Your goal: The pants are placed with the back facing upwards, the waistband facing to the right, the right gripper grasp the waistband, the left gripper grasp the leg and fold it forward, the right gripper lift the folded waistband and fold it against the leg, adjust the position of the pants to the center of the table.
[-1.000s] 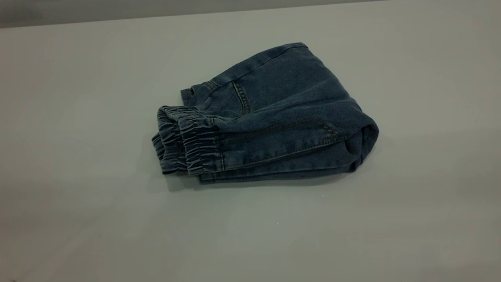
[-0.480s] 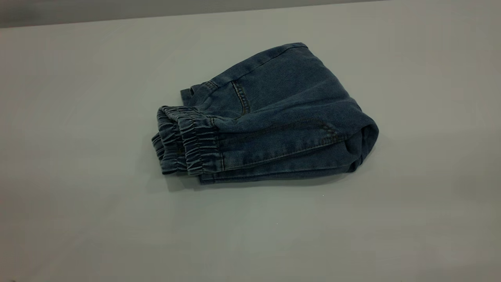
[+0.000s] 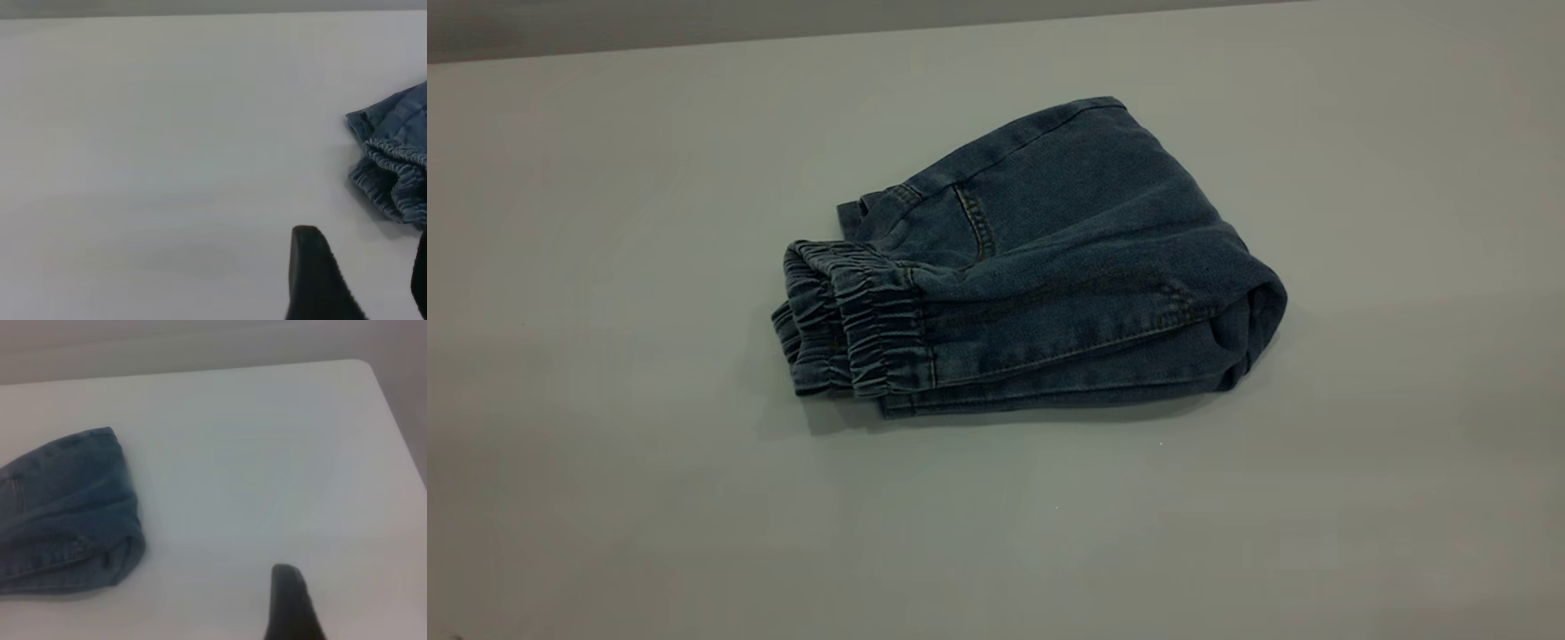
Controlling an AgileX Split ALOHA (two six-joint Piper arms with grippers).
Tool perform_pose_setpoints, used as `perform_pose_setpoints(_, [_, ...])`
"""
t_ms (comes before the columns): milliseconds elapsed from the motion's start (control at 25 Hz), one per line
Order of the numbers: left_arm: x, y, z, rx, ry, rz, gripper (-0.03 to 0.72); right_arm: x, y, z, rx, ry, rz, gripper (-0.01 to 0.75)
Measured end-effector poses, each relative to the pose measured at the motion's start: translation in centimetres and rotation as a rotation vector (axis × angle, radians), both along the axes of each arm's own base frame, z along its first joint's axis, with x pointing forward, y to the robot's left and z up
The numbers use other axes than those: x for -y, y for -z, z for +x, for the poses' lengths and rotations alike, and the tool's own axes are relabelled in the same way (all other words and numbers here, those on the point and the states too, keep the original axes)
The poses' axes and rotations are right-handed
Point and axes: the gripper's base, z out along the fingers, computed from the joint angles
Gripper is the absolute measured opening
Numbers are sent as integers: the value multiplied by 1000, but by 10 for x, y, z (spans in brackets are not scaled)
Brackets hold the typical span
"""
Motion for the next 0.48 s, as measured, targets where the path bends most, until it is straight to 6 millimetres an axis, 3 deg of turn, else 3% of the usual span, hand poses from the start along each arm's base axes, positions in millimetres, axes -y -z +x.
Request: perform_pose_setpoints(480, [0, 0, 0, -2, 2, -1, 326, 0, 0, 0, 0, 0, 2, 373])
